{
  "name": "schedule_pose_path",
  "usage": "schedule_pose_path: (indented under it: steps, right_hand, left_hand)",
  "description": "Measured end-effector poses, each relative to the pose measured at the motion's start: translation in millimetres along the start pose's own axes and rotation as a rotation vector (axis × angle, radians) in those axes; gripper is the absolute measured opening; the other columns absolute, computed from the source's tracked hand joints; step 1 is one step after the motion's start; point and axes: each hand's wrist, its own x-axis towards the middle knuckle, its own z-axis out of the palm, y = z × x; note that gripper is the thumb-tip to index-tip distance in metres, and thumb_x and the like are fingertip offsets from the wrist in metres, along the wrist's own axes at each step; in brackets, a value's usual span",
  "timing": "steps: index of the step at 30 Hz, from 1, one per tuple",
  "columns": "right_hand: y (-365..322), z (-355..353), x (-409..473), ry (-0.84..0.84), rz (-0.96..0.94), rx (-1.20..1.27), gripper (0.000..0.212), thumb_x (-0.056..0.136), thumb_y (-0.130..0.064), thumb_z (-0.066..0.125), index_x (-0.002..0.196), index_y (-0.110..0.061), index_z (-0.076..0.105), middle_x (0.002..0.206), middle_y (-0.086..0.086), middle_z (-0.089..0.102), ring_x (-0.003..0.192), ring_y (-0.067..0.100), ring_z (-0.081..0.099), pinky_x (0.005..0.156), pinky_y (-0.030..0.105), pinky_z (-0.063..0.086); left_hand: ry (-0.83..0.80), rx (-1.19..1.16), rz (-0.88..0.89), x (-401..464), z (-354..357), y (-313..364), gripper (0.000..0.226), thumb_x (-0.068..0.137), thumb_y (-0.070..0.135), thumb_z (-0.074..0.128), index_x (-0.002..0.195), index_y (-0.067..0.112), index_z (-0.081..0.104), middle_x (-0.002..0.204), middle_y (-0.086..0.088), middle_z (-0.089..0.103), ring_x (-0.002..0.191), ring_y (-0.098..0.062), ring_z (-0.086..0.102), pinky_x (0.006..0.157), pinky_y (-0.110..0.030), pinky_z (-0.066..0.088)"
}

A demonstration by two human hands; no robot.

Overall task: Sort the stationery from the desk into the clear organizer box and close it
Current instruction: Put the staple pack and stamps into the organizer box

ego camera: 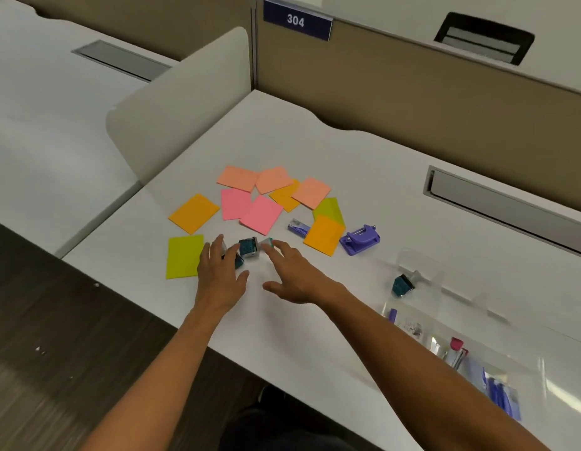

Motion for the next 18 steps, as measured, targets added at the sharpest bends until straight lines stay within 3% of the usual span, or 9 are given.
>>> schedule_pose_path:
  steps: [7, 14, 18]
  right_hand:
    - [-7, 21, 40, -0.026, -0.006, -0.207, 0.095, 0.09, -0.038, 0.065, 0.156, -0.016, 0.001, 0.163, 0.008, -0.011, 0.151, 0.032, -0.003, 0.119, 0.048, 0.018]
    - [-1, 34, 55, -0.085, 0.02, -0.3, 0.103, 0.087, -0.045, 0.067, 0.156, -0.017, -0.005, 0.163, 0.01, -0.01, 0.149, 0.036, -0.011, 0.119, 0.055, 0.015]
    - [1, 33, 47, -0.069, 0.016, -0.292, 0.097, 0.088, -0.042, 0.066, 0.155, -0.012, 0.003, 0.164, 0.01, -0.001, 0.15, 0.035, -0.005, 0.119, 0.052, 0.016]
  left_hand:
    - [-0.05, 0.053, 0.032, 4, 12, -9, 0.072, 0.084, 0.033, 0.07, 0.144, 0.012, 0.036, 0.159, -0.018, 0.008, 0.147, -0.039, 0.002, 0.117, -0.05, 0.016]
    - [-0.044, 0.042, 0.042, 1, 16, -2, 0.068, 0.084, 0.03, 0.069, 0.142, 0.012, 0.038, 0.149, -0.015, 0.034, 0.145, -0.039, 0.014, 0.117, -0.054, 0.014]
    - [-0.027, 0.022, 0.066, -6, 18, 1, 0.066, 0.082, 0.022, 0.073, 0.138, 0.007, 0.042, 0.142, -0.017, 0.043, 0.141, -0.038, 0.025, 0.116, -0.05, 0.025]
